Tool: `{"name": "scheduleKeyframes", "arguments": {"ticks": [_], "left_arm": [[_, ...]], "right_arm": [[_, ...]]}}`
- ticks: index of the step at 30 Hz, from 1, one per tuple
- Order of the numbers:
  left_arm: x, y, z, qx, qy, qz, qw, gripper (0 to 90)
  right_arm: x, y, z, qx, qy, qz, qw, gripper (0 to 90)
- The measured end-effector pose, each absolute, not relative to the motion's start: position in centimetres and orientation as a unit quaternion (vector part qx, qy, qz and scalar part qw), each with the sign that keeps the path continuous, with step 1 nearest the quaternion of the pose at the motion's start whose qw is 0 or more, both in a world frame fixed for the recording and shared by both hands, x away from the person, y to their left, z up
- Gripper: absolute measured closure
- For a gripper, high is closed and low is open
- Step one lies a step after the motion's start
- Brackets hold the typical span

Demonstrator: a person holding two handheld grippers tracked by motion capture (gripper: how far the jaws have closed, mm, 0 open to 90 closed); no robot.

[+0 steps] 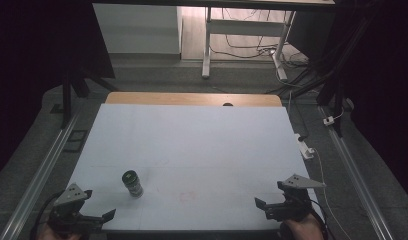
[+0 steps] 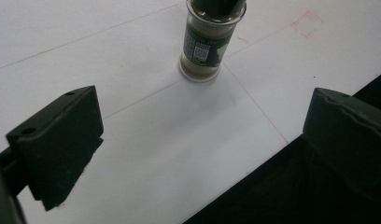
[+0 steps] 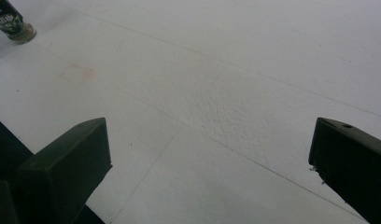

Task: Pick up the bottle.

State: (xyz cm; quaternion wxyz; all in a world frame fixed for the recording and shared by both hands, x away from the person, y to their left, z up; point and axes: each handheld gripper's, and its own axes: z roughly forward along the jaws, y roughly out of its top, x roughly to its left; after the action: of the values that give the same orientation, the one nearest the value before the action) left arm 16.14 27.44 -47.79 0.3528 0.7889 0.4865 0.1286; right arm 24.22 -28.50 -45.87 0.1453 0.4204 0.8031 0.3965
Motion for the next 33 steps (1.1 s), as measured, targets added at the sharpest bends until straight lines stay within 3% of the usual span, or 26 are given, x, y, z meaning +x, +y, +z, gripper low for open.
{"name": "scheduleKeyframes", "arguments": {"ticks": [33], "left_arm": [[16.42,26.95,-47.53,0.789,0.491,0.133,0.344,0.0]], "right_arm": [[24.34,-28.2,-45.94,0.411,0.813,0.389,0.139,0.0]]}}
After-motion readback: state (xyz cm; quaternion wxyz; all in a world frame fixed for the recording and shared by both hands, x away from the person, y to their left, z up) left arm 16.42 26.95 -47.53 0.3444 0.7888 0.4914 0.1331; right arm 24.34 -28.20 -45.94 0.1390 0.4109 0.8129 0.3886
